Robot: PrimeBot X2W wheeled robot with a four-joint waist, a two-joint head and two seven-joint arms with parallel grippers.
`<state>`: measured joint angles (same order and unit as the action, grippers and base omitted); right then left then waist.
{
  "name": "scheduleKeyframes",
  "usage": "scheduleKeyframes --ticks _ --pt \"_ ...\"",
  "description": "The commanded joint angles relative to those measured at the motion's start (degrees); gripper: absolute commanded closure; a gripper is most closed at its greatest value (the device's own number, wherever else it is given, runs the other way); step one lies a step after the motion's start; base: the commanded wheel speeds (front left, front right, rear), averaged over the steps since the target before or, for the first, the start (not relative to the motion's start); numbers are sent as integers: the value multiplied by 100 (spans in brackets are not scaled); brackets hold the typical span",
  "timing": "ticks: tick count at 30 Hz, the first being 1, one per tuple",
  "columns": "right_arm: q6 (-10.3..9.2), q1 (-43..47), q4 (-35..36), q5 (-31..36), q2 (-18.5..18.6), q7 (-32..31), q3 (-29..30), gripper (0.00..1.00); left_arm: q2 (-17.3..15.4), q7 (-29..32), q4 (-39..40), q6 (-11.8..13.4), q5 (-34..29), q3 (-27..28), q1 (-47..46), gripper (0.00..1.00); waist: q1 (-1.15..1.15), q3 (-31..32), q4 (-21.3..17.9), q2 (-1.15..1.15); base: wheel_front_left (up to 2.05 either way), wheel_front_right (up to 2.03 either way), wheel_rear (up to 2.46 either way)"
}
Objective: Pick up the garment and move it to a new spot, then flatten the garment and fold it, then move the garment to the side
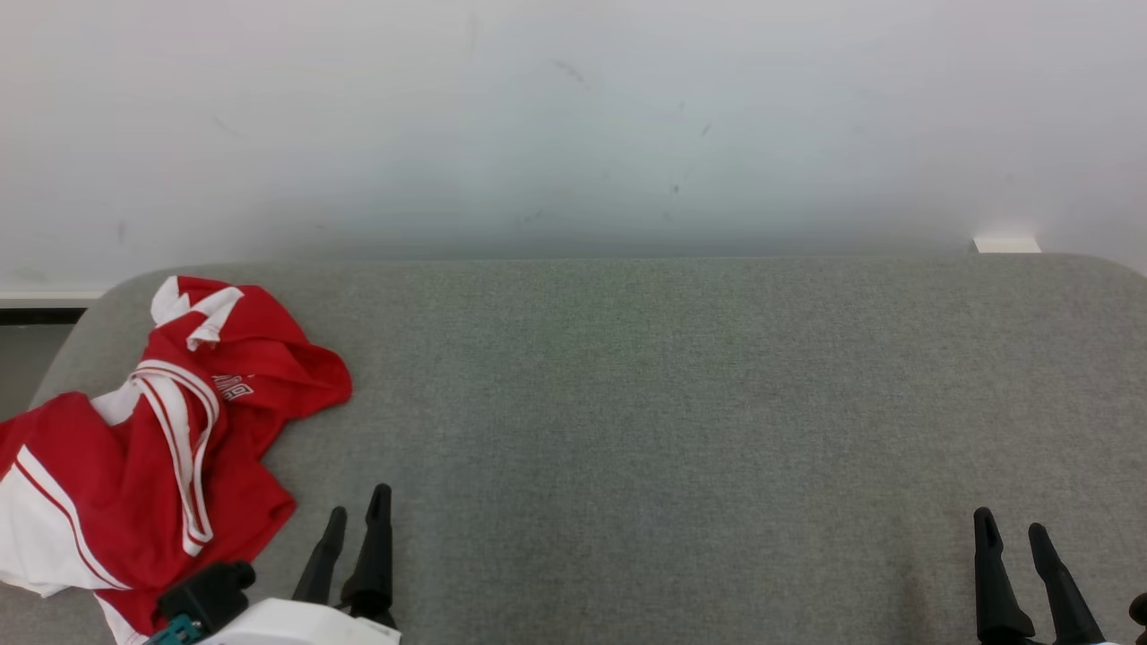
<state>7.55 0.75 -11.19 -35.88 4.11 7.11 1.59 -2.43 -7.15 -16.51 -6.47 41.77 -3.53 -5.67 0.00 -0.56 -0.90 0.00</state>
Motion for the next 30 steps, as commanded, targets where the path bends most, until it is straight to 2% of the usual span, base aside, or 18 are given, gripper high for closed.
scheduleKeyframes --ticks 1,30 --pt "-6 12 84 215 81 64 -18 0 -45 -60 17 19 -247 -20 -64 0 0 3 -3 0 0 0 0" --pt "-9 255 251 1737 90 457 -157 0 -55 -454 -65 86 -1860 -286 59 0 0 37 166 0 0 0 0"
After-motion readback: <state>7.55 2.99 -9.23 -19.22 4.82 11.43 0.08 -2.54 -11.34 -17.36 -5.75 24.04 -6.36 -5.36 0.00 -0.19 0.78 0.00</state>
